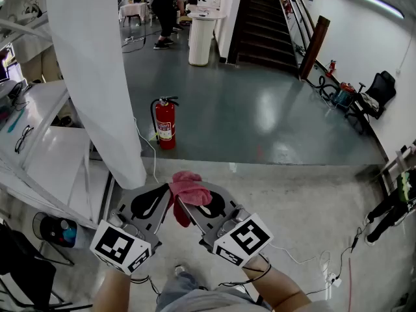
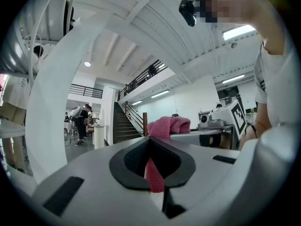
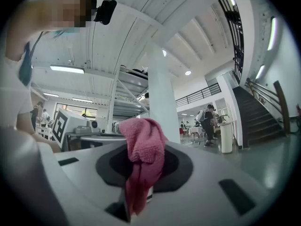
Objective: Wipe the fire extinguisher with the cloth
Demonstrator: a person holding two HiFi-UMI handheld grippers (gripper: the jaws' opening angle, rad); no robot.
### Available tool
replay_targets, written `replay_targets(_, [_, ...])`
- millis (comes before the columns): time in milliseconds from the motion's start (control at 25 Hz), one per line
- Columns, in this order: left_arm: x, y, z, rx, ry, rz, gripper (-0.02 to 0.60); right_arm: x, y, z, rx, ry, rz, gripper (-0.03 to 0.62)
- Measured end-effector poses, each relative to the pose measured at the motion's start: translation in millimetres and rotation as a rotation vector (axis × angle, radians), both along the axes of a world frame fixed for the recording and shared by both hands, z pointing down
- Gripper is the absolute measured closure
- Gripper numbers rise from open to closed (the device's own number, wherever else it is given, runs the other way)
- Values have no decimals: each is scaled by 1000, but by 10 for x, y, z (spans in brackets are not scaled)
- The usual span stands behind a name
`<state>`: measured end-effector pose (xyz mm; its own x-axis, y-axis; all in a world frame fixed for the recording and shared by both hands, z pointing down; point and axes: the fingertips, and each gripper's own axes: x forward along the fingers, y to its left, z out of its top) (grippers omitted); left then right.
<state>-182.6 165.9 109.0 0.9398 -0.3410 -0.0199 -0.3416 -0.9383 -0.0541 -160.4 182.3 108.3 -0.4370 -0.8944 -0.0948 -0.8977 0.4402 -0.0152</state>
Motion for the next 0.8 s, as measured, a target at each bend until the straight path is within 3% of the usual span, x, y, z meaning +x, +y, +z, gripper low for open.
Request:
replay_targets(520, [-119, -347, 7, 10, -1, -3, 574, -90, -363, 48, 0, -30, 6, 508])
replay_targets(800, [-3, -730, -6, 6, 11, 8, 574, 160, -651, 26, 4, -40, 40, 508])
